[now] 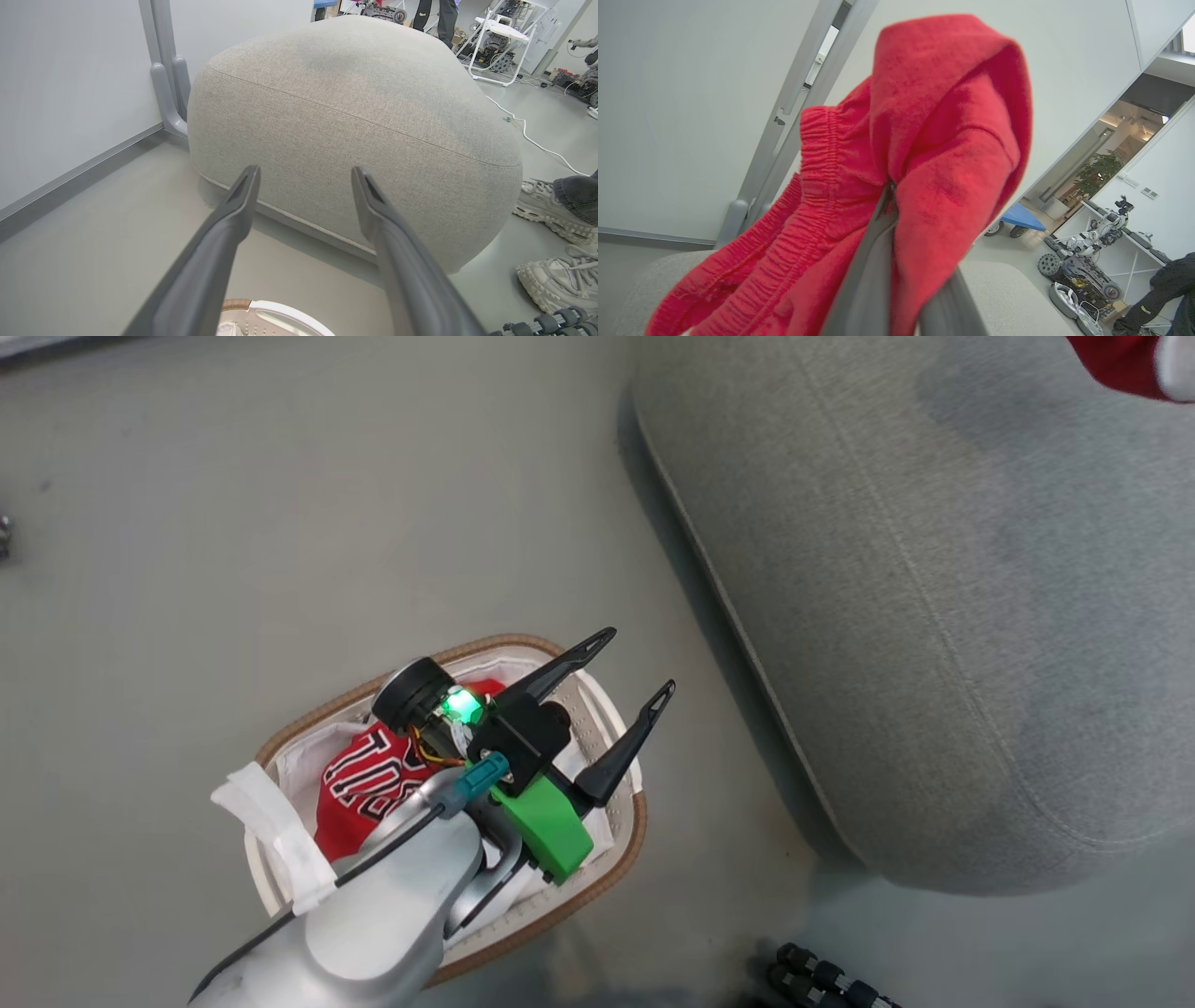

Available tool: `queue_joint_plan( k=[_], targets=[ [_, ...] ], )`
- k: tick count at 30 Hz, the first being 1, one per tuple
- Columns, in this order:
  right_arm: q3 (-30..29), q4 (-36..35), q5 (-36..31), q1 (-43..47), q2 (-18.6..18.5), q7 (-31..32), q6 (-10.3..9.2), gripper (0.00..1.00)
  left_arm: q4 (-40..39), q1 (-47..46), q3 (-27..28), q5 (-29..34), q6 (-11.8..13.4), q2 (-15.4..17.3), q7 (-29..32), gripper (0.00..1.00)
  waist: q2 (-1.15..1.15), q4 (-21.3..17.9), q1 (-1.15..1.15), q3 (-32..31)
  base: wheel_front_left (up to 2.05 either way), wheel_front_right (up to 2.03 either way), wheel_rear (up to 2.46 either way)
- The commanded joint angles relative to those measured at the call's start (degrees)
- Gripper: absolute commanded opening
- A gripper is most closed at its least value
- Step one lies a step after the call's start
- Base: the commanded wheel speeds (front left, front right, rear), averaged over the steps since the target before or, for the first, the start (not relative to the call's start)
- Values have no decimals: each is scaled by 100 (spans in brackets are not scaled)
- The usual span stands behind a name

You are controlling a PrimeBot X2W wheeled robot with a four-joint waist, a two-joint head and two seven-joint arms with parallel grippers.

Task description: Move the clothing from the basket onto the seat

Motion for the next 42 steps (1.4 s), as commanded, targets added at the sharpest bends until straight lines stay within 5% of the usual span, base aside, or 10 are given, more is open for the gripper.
queue_joint_plan(
  k=[1,11,12,13,14,18,23,34,42],
  targets=[
    [-201,203,-115,-189,-45,-11,-6,0,-32,-174,46,34,-14,68,1,100,0,753,-1,940,0,0,0],
    [-2163,1435,-1076,-348,208,-9,-6,0,-93,-43,369,48,-14,282,2,100,0,1118,-1,1246,0,0,0],
    [-2401,1545,-1156,-271,316,-10,-6,42,-79,-4,414,51,-14,312,2,100,0,1118,-1,1218,0,0,0],
    [-2671,1670,-1229,-205,475,-10,-6,60,-65,41,496,49,-14,342,1,100,0,1112,-1,1160,0,0,0],
    [-2876,1723,-1359,-122,584,-11,-6,100,-51,93,577,30,-14,360,1,100,0,1105,-1,1096,0,0,0],
    [-3449,1590,-1760,376,1055,-10,-6,100,57,290,876,54,-14,369,1,100,0,1064,-1,823,0,0,0],
    [-3434,1033,-1774,1127,1519,-10,-6,100,171,547,1239,57,-14,243,1,100,0,1039,-1,377,0,0,0],
    [-1906,-321,-325,2801,2156,-10,-6,100,439,1492,2696,157,-13,-130,2,100,0,1156,-1,-844,0,0,0],
    [-737,-857,108,3409,2421,-11,-6,100,561,2187,4059,464,65,-440,2,100,0,1501,-1,-1504,0,0,0]
  ],
)
